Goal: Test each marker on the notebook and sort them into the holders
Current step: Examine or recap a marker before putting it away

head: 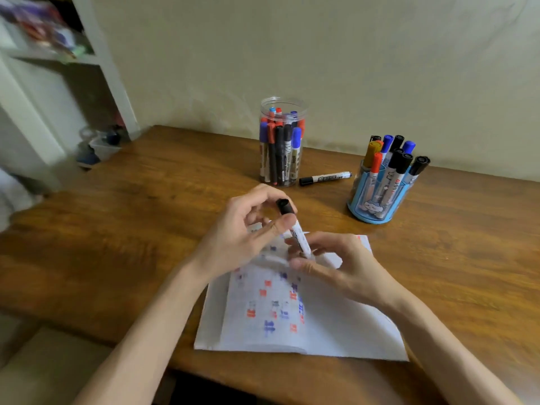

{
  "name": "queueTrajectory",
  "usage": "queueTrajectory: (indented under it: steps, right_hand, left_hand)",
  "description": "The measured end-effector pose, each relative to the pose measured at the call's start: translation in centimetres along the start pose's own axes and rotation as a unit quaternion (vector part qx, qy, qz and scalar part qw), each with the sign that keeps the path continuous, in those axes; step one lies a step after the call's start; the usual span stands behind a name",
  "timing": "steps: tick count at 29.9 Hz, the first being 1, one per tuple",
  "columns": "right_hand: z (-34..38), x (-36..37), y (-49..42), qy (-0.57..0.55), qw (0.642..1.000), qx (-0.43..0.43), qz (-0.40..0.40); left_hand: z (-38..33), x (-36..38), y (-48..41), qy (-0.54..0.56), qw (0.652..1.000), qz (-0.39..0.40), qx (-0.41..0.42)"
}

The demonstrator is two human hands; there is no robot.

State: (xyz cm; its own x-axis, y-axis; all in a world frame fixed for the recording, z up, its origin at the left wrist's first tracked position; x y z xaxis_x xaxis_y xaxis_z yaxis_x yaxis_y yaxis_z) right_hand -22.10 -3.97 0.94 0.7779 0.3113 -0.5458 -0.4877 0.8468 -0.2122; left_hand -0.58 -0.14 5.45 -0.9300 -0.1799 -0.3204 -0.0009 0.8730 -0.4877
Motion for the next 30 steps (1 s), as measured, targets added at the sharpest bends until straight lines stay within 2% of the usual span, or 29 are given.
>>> queueTrajectory:
  steps: [5,11,16,20,22,25,30]
  right_hand:
    - [3.8,3.9,-1.4,0.061,0.992,-0.085,0.063]
    - [7.7,11.1,-2.6,0.047,0.976,-0.154,0.149]
    - [11.1,16.8,-3.6,0.008,0.952,-0.239,0.191]
    - [12.9,19.6,-4.0,-0.001,0.94,-0.264,0.217]
    - [13.3,20.4,-3.9,-0.009,0.938,-0.272,0.217]
    - [13.6,20.8,-4.0,-0.017,0.94,-0.28,0.194]
    - [13.3,17.5,-4.4,-0.006,0.956,-0.272,0.108]
  left_hand:
    - [-1.3,-6.6,4.0,0.026,0.993,-0.106,-0.036]
    - [-2.0,-14.8,12.2,-0.049,0.977,-0.196,-0.067]
    - [-1.7,-19.2,20.2,-0.104,0.959,-0.227,-0.134]
    - [-1.7,-20.5,24.8,-0.133,0.951,-0.222,-0.17]
    - [-1.6,-20.7,26.0,-0.148,0.953,-0.203,-0.169]
    - [-1.4,-20.7,26.2,-0.12,0.951,-0.218,-0.184]
    - [-0.5,-19.4,23.1,-0.094,0.951,-0.23,-0.181]
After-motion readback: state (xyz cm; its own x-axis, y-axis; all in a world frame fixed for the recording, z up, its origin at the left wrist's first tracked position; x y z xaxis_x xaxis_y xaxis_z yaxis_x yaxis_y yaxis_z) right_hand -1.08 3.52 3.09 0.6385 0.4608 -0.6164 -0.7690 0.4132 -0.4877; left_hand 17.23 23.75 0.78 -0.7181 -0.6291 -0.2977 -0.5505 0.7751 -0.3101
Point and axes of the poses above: each hand's wrist, its own y-axis away from the middle knuckle, its own x-axis out of the palm, z = x × y, the point moved 1 cm from there along -y, towards the middle knuckle, and after that the axes turned 11 degrees about -z, right-handed, at the moved point
